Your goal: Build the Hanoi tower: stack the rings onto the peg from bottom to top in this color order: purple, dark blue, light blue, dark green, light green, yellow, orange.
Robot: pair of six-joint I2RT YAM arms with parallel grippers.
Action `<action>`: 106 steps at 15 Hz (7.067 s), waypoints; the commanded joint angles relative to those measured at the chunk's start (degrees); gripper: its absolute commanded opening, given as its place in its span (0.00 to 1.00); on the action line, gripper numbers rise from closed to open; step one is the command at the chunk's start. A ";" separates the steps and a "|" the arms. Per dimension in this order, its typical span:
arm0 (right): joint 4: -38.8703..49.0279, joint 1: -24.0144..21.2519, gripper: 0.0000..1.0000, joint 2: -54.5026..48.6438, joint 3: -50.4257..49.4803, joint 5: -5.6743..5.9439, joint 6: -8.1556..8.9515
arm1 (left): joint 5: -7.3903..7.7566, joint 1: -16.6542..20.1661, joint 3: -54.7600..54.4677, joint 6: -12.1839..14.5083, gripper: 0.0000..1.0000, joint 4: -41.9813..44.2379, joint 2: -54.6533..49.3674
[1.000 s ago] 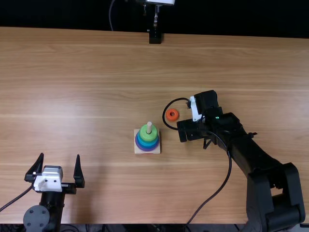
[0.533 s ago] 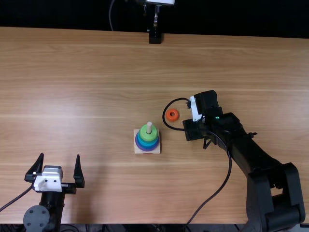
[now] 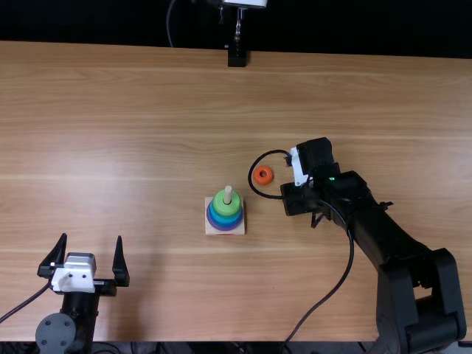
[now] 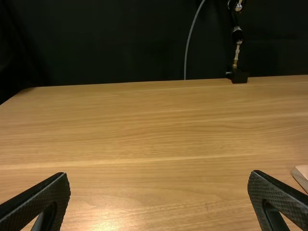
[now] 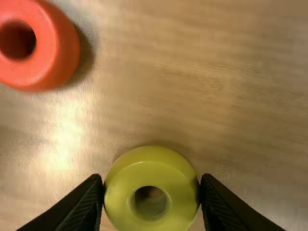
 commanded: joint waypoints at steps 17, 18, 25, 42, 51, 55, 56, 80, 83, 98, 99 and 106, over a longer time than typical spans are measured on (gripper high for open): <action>-27.86 2.31 0.00 -5.29 27.75 -0.39 0.52 | -0.57 0.66 -1.41 0.74 1.00 -0.92 -0.62; -27.76 3.71 0.00 -5.64 28.98 -0.39 0.52 | -0.57 0.66 -1.41 0.74 1.00 -0.92 -0.62; -37.99 9.52 0.00 -6.52 40.40 -0.49 0.62 | -0.57 0.66 -1.41 0.74 1.00 -0.92 -0.62; -37.35 19.89 0.00 -6.26 42.60 -0.60 4.00 | -0.57 0.66 -1.41 0.74 1.00 -0.92 -0.62; -35.88 21.03 0.00 -6.08 42.69 -0.70 4.00 | -0.57 0.66 -1.41 0.74 1.00 -0.92 -0.62; -35.03 21.21 0.00 -6.08 42.60 -0.81 4.00 | -0.57 0.74 -1.41 0.74 1.00 -0.92 -0.62; -35.03 21.21 0.00 -5.99 42.60 -0.81 4.00 | -0.57 0.66 -1.41 0.74 1.00 -0.92 -0.62; -34.08 23.31 0.00 -5.38 39.70 3.94 3.15 | -0.57 0.66 -1.41 0.74 1.00 -0.92 -0.62; -34.29 23.40 0.00 -4.15 38.20 7.84 3.05 | -0.57 0.66 -1.41 0.74 1.00 -0.92 -0.62; -32.82 23.67 0.00 -1.69 38.03 7.10 3.89 | -0.57 0.66 -1.41 0.74 1.00 -0.92 -0.62; -32.82 23.67 0.00 -1.60 38.03 7.10 3.89 | -0.57 0.66 -1.41 0.74 1.00 -0.92 -0.62; -33.03 23.84 0.00 -1.69 38.12 7.21 4.00 | -0.57 0.66 -1.41 0.74 1.00 -0.92 -0.62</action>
